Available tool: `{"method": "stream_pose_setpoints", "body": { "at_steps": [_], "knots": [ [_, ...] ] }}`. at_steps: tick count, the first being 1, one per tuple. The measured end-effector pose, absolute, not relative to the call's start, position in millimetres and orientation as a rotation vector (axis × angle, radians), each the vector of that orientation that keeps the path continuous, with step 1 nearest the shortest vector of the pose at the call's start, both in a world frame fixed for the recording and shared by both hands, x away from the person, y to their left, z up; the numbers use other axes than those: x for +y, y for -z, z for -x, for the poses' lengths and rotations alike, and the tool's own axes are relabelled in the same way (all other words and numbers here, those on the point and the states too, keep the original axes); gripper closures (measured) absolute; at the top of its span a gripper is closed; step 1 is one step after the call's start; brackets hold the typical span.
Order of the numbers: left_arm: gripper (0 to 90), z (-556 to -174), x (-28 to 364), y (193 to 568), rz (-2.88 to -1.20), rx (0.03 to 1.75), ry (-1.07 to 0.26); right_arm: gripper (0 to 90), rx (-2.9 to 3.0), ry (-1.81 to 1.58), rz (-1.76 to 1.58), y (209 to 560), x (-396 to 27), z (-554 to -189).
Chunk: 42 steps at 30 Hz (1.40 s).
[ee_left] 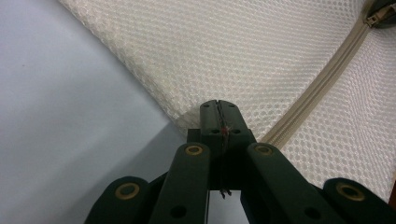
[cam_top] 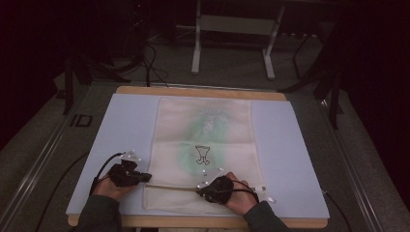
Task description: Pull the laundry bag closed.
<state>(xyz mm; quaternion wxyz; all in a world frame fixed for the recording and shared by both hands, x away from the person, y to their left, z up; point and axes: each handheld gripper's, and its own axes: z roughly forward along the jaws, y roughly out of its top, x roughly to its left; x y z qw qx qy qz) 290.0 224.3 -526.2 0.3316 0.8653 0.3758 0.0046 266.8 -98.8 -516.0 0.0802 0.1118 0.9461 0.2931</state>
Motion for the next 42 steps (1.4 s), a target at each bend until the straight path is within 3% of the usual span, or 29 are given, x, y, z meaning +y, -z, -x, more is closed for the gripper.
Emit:
{"method": "stream_pose_setpoints", "body": {
  "at_steps": [42],
  "knots": [
    [89.8, -290, 224, 526, -2.262, 0.980, -0.014, 82.3, 2.816, -0.869, -0.389, 516, -122, -265]
  ]
}}
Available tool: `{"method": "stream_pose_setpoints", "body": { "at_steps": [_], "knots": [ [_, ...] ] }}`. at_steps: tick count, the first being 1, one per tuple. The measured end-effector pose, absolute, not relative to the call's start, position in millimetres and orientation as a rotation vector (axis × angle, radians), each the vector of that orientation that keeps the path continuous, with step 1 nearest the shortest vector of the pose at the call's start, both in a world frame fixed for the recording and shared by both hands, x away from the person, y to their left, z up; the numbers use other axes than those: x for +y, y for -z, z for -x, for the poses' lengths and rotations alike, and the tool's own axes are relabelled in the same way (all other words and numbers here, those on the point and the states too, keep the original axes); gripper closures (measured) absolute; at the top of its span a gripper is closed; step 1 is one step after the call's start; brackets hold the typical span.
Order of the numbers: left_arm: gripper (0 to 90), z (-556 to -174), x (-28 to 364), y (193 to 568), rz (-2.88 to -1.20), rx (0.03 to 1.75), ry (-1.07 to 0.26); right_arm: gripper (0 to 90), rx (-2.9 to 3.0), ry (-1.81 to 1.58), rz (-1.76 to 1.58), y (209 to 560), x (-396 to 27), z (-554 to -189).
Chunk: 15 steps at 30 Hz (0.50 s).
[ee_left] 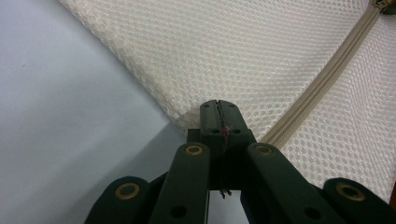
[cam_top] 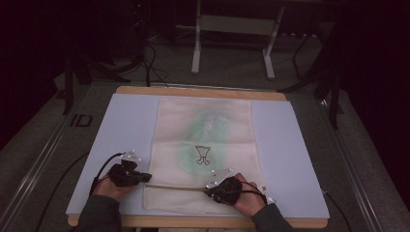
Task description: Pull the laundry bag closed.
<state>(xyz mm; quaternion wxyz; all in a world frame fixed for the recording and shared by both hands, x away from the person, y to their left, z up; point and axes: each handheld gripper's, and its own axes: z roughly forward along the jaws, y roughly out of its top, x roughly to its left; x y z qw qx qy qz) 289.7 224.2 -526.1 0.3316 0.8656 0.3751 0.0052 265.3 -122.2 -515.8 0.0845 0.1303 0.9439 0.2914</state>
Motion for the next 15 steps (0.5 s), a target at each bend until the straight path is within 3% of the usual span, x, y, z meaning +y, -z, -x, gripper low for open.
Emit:
{"method": "stream_pose_setpoints", "body": {
  "at_steps": [15],
  "knots": [
    [89.8, -289.5, 224.0, 526.0, -2.264, 0.978, -0.017, 82.3, 2.812, -0.869, -0.409, 515.8, -129.8, -264.4]
  ]
}}
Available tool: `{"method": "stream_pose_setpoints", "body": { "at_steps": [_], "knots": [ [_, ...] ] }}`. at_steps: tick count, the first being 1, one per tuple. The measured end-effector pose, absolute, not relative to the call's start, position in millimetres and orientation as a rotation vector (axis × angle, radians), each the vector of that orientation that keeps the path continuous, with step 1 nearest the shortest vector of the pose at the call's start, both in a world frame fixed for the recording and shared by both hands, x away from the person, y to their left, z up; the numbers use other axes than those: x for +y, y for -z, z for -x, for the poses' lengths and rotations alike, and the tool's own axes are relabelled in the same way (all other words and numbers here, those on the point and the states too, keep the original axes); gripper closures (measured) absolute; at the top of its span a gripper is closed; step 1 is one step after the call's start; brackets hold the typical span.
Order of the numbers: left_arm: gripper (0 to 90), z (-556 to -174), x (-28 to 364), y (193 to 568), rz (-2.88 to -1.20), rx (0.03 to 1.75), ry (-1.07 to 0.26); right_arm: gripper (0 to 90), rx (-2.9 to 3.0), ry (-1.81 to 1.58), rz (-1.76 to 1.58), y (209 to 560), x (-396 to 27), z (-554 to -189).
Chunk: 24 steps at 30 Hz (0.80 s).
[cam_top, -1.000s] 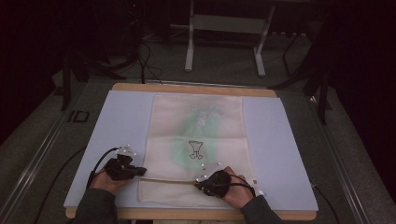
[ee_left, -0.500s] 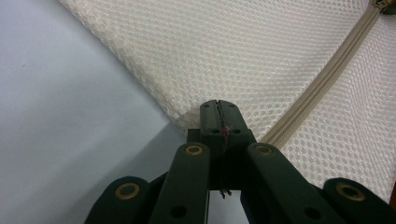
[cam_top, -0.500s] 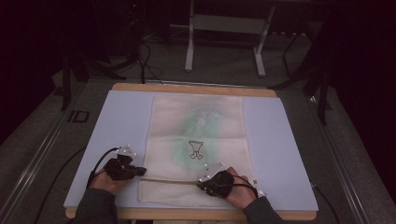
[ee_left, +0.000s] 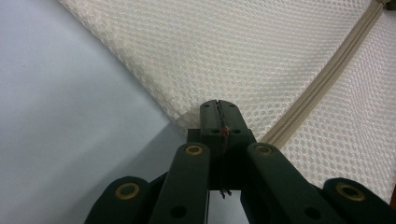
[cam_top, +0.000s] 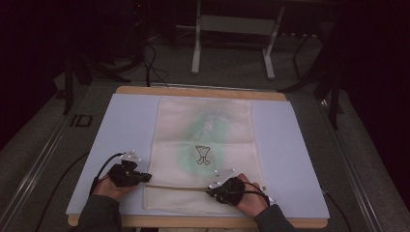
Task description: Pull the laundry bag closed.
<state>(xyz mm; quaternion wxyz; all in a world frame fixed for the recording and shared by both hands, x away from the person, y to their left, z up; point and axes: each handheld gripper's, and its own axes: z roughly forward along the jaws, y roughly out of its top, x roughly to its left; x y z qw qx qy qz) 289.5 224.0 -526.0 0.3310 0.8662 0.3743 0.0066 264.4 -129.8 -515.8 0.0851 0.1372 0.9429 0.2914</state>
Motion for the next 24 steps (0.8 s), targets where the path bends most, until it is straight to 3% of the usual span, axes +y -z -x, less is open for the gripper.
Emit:
{"method": "stream_pose_setpoints", "body": {
  "at_steps": [24],
  "knots": [
    [89.9, -290, 224, 526, -2.264, 0.980, -0.017, 82.3, 2.802, -0.859, -0.441, 515, -147, -262]
  ]
}}
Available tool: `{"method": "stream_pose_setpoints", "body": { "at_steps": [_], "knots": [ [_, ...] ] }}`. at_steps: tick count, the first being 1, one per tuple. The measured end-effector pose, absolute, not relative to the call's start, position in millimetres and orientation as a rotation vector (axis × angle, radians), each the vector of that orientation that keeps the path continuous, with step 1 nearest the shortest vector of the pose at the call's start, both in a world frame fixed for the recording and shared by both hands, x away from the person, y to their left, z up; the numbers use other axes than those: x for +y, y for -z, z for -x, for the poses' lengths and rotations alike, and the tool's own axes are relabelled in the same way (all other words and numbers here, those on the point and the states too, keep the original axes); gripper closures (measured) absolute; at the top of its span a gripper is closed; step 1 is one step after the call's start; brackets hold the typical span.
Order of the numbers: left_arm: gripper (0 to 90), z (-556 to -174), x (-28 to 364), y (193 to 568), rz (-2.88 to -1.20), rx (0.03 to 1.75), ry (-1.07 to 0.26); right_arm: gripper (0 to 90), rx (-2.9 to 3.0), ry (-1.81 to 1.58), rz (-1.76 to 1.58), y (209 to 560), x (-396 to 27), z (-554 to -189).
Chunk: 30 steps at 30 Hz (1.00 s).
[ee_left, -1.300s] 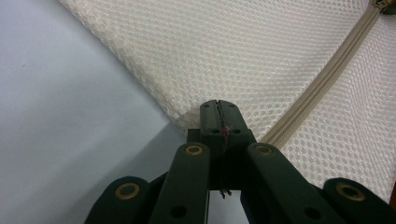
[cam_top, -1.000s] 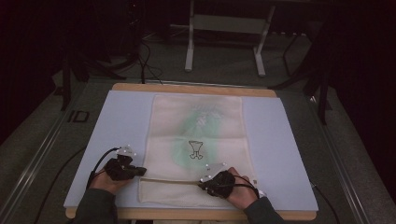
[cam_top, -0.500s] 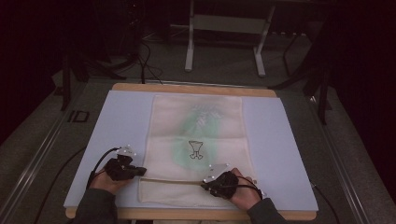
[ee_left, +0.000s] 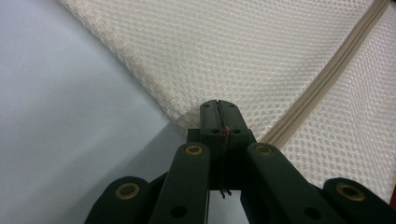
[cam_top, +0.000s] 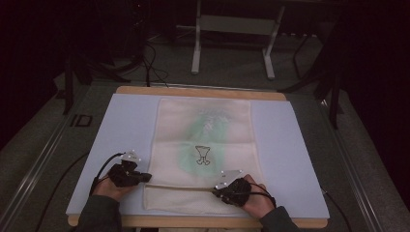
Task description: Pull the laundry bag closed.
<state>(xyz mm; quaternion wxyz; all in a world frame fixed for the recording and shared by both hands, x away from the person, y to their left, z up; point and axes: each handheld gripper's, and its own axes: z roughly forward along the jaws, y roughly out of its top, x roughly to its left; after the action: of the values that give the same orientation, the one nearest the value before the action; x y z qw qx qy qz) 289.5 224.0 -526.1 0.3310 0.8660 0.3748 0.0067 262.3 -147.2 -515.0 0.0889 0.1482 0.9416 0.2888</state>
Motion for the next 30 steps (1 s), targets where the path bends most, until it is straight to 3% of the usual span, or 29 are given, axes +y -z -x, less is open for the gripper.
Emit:
{"method": "stream_pose_setpoints", "body": {
  "at_steps": [30],
  "knots": [
    [89.8, -289, 223, 526, -2.266, 0.980, -0.021, 82.3, 2.788, -0.844, -0.483, 514, -169, -262]
  ]
}}
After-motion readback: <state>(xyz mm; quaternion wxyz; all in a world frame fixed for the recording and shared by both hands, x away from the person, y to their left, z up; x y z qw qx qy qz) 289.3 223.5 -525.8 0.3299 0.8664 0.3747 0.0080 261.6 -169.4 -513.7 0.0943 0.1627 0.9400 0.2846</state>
